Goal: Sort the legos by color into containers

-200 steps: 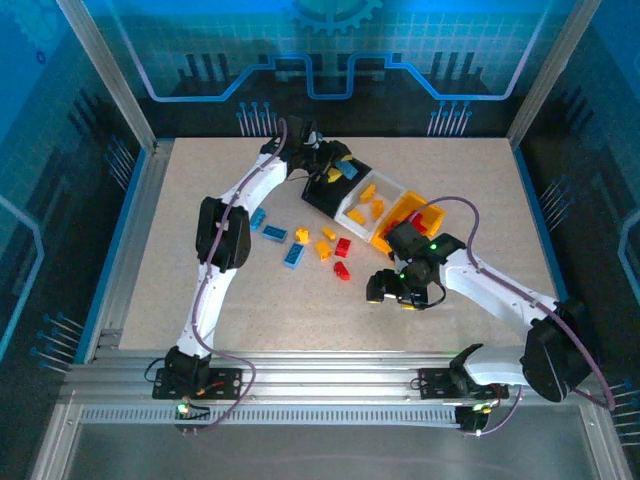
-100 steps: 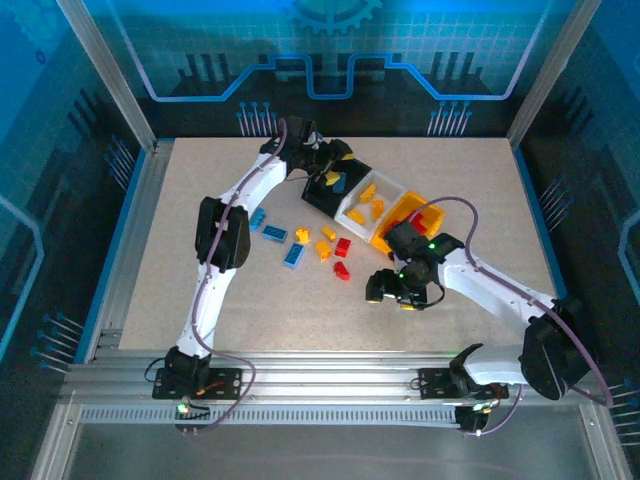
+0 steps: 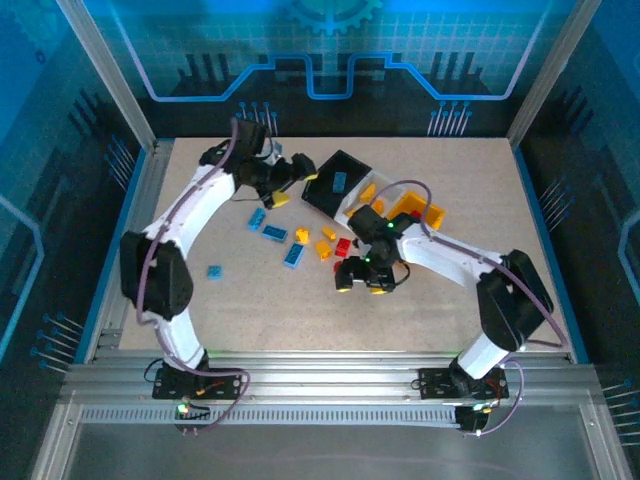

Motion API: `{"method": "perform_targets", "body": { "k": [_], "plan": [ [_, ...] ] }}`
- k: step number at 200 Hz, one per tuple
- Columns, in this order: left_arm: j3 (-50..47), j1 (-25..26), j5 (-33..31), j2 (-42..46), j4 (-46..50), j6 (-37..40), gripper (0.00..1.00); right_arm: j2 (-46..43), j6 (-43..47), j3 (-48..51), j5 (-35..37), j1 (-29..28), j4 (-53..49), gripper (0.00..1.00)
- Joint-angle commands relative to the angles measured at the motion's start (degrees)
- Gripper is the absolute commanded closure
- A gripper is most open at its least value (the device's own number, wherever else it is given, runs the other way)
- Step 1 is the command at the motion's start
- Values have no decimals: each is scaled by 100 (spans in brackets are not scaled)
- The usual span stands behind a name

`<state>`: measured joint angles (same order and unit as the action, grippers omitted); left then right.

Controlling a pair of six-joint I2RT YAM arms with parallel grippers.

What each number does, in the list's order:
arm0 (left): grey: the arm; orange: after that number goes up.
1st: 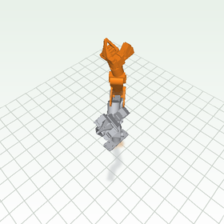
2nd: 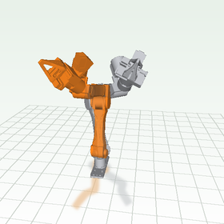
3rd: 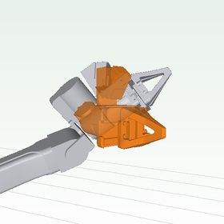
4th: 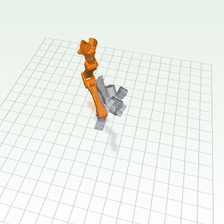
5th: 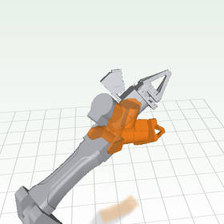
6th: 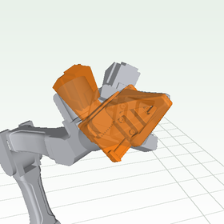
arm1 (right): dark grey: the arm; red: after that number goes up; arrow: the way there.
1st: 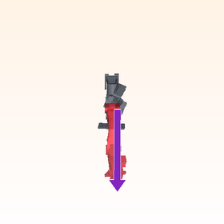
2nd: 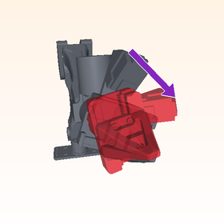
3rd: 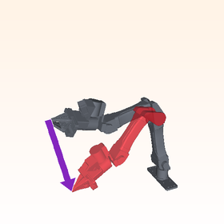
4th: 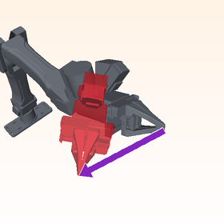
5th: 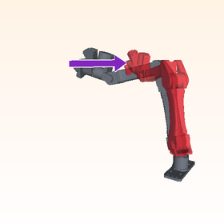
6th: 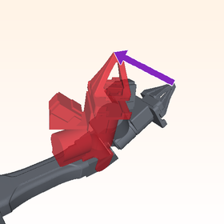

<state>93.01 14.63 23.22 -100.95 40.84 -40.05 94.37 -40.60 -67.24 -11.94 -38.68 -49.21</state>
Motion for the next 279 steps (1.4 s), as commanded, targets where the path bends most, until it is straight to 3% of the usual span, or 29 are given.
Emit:
{"method": "perform_targets", "body": {
  "k": [1, 58, 96, 171, 279],
  "plan": [
    [-594, -120, -688, 634, 811, 559, 1, 370, 262, -489, -262, -168, -76, 20],
    [-1519, -244, -1811, 1974, 1951, 745, 1, 1167, 410, -1263, -610, -312, -119, 20],
    [-2174, -491, -2136, 2387, 2338, 605, 1, 1466, 511, -1687, -669, -405, -237, 20],
    [-3261, -959, -2216, 2408, 2114, 541, 1, 1301, 597, -1489, -516, -448, -280, 20],
    [-3694, -1261, -2844, 1953, 1877, 804, 1, 1093, 606, -1080, -460, -517, -161, 20]
  ]
}}
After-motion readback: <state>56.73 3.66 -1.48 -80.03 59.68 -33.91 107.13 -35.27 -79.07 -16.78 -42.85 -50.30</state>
